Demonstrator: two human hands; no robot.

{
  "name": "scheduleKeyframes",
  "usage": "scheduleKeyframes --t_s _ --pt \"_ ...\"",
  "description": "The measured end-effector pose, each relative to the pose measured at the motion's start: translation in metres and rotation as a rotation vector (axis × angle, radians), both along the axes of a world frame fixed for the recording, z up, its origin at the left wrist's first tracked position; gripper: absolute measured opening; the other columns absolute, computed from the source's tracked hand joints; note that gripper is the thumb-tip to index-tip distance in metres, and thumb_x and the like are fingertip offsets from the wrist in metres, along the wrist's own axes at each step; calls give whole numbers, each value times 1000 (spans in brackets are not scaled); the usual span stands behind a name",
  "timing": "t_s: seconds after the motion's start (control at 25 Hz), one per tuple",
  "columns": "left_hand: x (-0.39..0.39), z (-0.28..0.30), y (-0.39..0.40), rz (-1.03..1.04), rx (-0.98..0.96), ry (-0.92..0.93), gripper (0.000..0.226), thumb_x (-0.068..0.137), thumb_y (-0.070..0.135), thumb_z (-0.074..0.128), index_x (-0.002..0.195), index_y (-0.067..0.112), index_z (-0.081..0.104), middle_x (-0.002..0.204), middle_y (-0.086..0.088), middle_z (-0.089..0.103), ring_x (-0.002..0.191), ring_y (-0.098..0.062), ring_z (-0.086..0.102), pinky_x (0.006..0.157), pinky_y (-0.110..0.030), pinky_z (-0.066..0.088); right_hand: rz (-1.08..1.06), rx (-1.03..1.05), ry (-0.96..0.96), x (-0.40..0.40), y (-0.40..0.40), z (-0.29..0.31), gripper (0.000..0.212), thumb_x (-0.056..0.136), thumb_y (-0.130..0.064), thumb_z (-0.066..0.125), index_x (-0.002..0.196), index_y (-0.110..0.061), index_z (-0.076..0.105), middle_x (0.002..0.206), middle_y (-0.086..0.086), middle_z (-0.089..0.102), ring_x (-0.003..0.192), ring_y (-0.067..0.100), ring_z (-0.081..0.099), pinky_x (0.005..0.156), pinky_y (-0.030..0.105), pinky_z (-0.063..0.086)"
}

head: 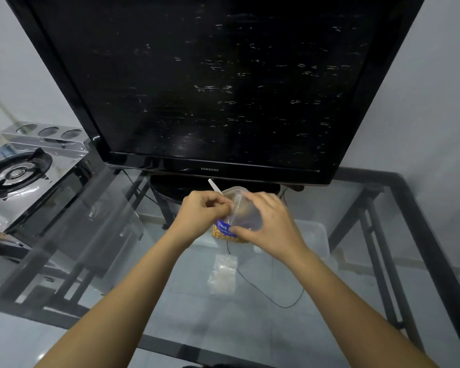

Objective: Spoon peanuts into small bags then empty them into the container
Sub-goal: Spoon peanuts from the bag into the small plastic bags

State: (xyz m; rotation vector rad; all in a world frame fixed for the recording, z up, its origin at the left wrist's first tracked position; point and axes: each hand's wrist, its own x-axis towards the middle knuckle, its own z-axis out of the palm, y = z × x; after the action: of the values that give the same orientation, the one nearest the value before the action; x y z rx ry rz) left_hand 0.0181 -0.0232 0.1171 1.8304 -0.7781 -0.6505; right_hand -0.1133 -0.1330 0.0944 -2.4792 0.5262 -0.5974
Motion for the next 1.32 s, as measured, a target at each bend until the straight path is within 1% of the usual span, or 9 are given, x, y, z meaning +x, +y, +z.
scheduleKeyframes --t_s 0.2,0.36,0.44,0.64,0.84,1.04,1.16,1.24,1.32 --pt "29 -20 -8 -106 -29 65 10 86 21 64 91 15 71 76 -1 69 65 -6 63 53 -10 43 -60 171 -144 16 -2 -15 44 69 -33 78 108 -22 61 98 -16 57 95 5 55 83 19 44" --pt "67 -43 -33 297 7 1 35 85 38 63 110 13 63 76 5 63 74 -9 61 68 -23 50 -183 348 -128 18 -17 -30 54 68 -37 79 116 -24 58 105 -14 57 99 -3 52 79 8 41" --pt "84 -52 -46 319 138 8 45 84 42 63 116 10 61 84 4 64 85 -14 61 78 -29 50 -236 421 -91 18 -23 -38 56 69 -38 77 119 -25 55 110 -13 56 102 -1 51 78 7 38" --pt "90 -58 -69 38 147 -182 17 89 27 60 97 14 67 80 -2 63 74 -11 58 61 -20 42 -274 588 -13 23 -36 -51 53 72 -38 76 118 -26 54 109 -12 58 100 0 52 72 5 40" --pt "97 -60 -62 -94 148 -309 17 89 22 59 93 9 69 79 -6 68 75 -14 62 67 -25 48 -263 641 48 25 -42 -59 57 71 -42 75 120 -22 53 113 -9 59 102 3 54 71 5 41" --pt "105 -51 -63 -70 160 -494 15 92 20 55 79 13 59 58 2 58 54 -8 54 52 -12 41 -257 695 43 23 -42 -62 55 73 -39 74 121 -22 53 115 -9 59 106 5 54 71 7 42" --pt "99 -71 -64 -7 205 -156 21 91 17 55 88 0 66 69 -10 68 64 -18 65 69 -30 57 -266 696 48 24 -42 -62 56 73 -39 74 121 -22 53 116 -9 59 107 6 54 70 8 43" --pt "95 -82 -66 133 173 132 19 91 15 56 89 0 67 70 -9 66 62 -15 64 71 -29 58 -266 695 57 25 -43 -64 55 72 -40 74 120 -22 53 115 -9 60 106 6 55 71 8 43" --pt "97 -87 -68 205 161 241 17 91 16 57 84 3 66 69 -8 63 61 -13 60 71 -28 56 -262 694 61 24 -45 -66 55 72 -41 75 119 -22 55 115 -9 61 108 6 55 73 9 43"
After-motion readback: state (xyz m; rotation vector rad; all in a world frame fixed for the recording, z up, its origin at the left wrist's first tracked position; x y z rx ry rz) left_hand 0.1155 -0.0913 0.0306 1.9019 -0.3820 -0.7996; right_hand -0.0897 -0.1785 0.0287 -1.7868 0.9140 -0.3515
